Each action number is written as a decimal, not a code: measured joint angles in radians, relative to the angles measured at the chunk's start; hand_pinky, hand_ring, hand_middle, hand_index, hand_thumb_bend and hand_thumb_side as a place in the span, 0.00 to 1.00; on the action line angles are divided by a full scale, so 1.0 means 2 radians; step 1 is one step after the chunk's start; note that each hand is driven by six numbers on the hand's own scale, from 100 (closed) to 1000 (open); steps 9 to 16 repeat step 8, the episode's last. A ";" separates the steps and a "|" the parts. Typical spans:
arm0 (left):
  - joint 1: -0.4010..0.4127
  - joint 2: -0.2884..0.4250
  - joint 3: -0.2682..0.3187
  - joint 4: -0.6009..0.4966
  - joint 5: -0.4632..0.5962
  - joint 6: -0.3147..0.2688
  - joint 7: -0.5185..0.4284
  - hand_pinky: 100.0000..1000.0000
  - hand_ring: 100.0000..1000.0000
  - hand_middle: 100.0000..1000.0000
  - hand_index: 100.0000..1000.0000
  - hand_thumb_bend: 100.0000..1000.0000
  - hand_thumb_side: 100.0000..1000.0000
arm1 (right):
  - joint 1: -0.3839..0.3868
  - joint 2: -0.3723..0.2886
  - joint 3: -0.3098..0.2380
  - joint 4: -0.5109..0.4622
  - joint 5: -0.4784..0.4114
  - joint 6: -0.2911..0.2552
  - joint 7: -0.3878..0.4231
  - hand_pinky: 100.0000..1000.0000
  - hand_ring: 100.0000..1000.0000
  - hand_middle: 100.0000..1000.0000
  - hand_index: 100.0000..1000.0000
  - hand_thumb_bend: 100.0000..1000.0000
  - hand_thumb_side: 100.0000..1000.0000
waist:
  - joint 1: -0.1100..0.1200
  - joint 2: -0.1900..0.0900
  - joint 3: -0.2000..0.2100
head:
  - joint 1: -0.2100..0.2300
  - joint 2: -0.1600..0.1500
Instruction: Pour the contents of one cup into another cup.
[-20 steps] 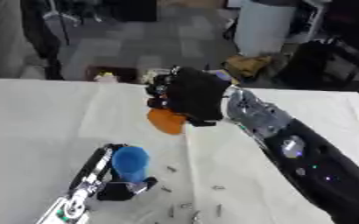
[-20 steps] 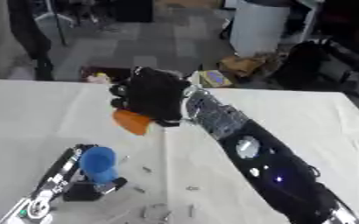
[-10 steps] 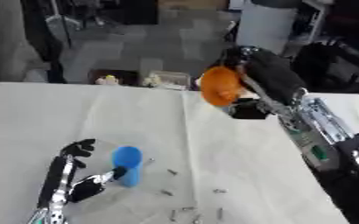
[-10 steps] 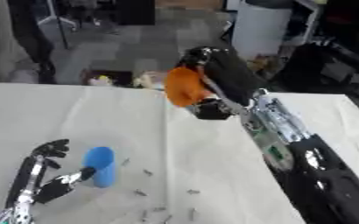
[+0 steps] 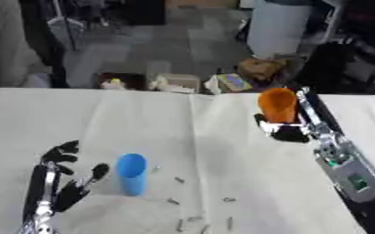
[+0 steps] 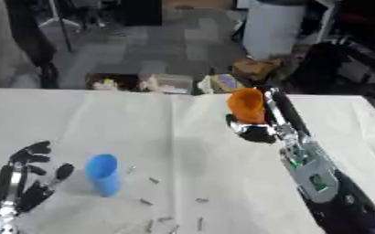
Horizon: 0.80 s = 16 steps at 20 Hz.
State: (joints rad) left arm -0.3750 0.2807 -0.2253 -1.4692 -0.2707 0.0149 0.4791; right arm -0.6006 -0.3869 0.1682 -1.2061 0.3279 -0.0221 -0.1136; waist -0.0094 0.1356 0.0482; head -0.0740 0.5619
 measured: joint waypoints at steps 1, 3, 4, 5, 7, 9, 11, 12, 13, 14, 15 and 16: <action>0.001 0.000 0.002 -0.009 0.012 0.001 0.002 0.46 0.61 0.62 0.79 1.00 0.90 | 0.001 0.003 0.003 0.010 -0.003 -0.003 0.003 0.14 0.22 0.24 0.63 0.29 0.03 | 0.001 0.000 0.000 | -0.001 0.000; 0.003 0.000 0.005 -0.028 0.032 0.003 0.005 0.46 0.61 0.62 0.80 1.00 0.91 | 0.002 0.006 0.010 0.021 0.000 -0.012 0.012 0.20 0.28 0.30 0.66 0.44 0.15 | 0.001 0.000 0.000 | -0.003 0.000; 0.003 0.000 0.006 -0.035 0.039 0.004 0.006 0.46 0.61 0.62 0.80 1.00 0.91 | 0.002 0.007 0.013 0.023 0.006 -0.017 0.018 0.22 0.29 0.31 0.67 0.46 0.17 | 0.001 0.000 0.000 | -0.003 0.000; 0.004 0.000 0.007 -0.041 0.044 0.005 0.006 0.46 0.61 0.62 0.80 1.00 0.91 | 0.002 0.008 0.016 0.024 0.013 -0.021 0.024 0.26 0.34 0.35 0.69 0.51 0.21 | 0.001 0.000 0.000 | -0.004 0.000; 0.007 0.000 0.010 -0.051 0.050 0.007 0.007 0.46 0.61 0.62 0.80 1.00 0.91 | 0.004 0.009 0.020 0.024 0.026 -0.028 0.035 0.34 0.40 0.40 0.72 0.57 0.24 | 0.001 -0.001 0.000 | -0.004 0.000; 0.008 0.001 0.010 -0.054 0.051 0.008 0.006 0.46 0.61 0.62 0.80 1.00 0.91 | 0.006 0.009 0.021 0.024 0.033 -0.031 0.041 0.36 0.42 0.41 0.72 0.58 0.25 | 0.001 -0.002 0.000 | -0.004 0.000; 0.008 0.001 0.010 -0.054 0.051 0.008 0.006 0.46 0.61 0.62 0.80 1.00 0.91 | 0.006 0.009 0.021 0.024 0.033 -0.031 0.041 0.36 0.42 0.41 0.72 0.58 0.25 | 0.001 -0.002 0.000 | -0.004 0.000; 0.008 0.001 0.010 -0.054 0.051 0.008 0.006 0.46 0.61 0.62 0.80 1.00 0.91 | 0.006 0.009 0.021 0.024 0.033 -0.031 0.041 0.36 0.42 0.41 0.72 0.58 0.25 | 0.001 -0.002 0.000 | -0.004 0.000; 0.008 0.001 0.010 -0.054 0.051 0.008 0.006 0.46 0.61 0.62 0.80 1.00 0.91 | 0.006 0.009 0.021 0.024 0.033 -0.031 0.041 0.36 0.42 0.41 0.72 0.58 0.25 | 0.001 -0.002 0.000 | -0.004 0.000; 0.008 0.001 0.010 -0.054 0.051 0.008 0.006 0.46 0.61 0.62 0.80 1.00 0.91 | 0.006 0.009 0.021 0.024 0.033 -0.031 0.041 0.36 0.42 0.41 0.72 0.58 0.25 | 0.001 -0.002 0.000 | -0.004 0.000; 0.008 0.001 0.010 -0.054 0.051 0.008 0.006 0.46 0.61 0.62 0.80 1.00 0.91 | 0.006 0.009 0.021 0.024 0.033 -0.031 0.041 0.36 0.42 0.41 0.72 0.58 0.25 | 0.001 -0.002 0.000 | -0.004 0.000; 0.008 0.001 0.010 -0.054 0.051 0.008 0.006 0.46 0.61 0.62 0.80 1.00 0.91 | 0.006 0.009 0.021 0.024 0.033 -0.031 0.041 0.36 0.42 0.41 0.72 0.58 0.25 | 0.001 -0.002 0.000 | -0.004 0.000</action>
